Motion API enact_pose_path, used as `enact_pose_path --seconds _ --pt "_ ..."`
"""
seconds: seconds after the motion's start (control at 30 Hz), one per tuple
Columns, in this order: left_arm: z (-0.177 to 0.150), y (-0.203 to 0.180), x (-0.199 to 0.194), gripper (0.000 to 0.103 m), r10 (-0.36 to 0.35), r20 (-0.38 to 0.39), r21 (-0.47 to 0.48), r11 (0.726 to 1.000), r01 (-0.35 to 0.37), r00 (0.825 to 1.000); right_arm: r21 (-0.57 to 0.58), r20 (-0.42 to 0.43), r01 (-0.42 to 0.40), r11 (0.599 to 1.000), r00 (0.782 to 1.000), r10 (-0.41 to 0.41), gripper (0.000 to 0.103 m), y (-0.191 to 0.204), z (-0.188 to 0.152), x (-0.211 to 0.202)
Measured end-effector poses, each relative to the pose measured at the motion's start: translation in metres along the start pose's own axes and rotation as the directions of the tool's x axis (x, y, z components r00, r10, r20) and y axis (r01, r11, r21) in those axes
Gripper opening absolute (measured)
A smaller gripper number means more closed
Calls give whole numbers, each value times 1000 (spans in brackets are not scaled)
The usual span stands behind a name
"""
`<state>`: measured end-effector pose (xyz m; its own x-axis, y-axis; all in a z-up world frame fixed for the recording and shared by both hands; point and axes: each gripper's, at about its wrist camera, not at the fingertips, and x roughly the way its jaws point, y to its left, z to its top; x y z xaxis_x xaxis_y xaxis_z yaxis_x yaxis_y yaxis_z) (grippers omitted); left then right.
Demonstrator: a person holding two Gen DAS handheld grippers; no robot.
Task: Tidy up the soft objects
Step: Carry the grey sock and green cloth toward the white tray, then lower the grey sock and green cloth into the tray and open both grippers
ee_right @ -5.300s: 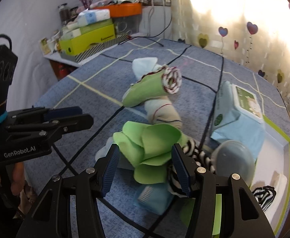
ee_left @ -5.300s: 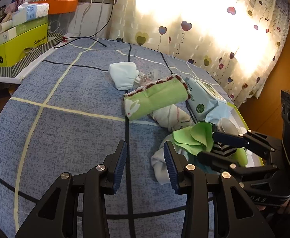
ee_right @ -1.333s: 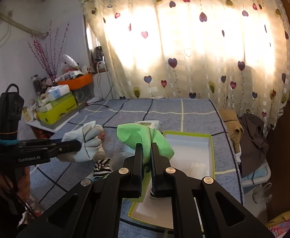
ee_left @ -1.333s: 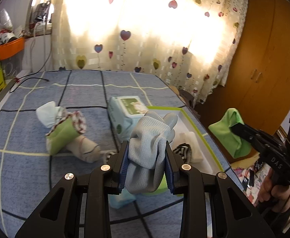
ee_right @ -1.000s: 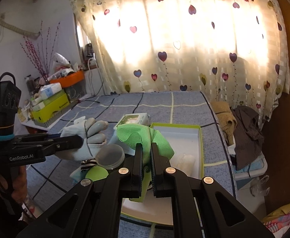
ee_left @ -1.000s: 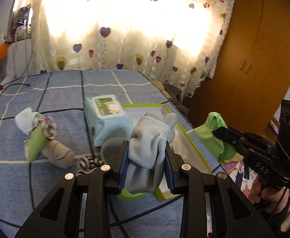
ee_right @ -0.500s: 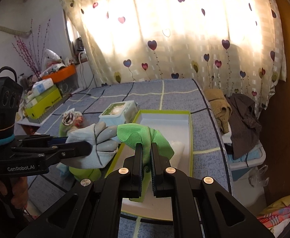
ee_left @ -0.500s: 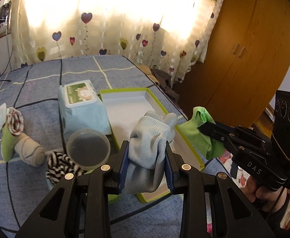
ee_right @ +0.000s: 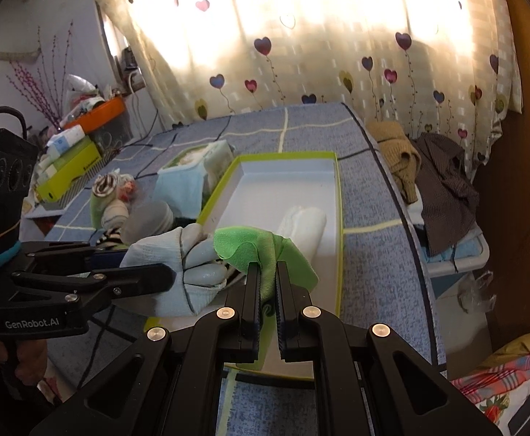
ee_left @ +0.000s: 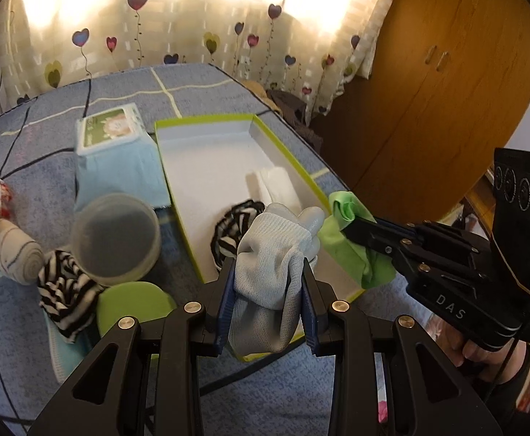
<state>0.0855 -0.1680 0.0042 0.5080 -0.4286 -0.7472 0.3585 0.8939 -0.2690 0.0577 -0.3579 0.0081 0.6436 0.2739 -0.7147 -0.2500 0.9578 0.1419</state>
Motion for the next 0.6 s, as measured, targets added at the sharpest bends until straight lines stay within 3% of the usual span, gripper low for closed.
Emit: enact_pose_path --seconds 0.6 --pt "6 -6 40 33 45 -97 18 999 -43 994 32 -110 16 999 994 -12 7 -17 -5 41"
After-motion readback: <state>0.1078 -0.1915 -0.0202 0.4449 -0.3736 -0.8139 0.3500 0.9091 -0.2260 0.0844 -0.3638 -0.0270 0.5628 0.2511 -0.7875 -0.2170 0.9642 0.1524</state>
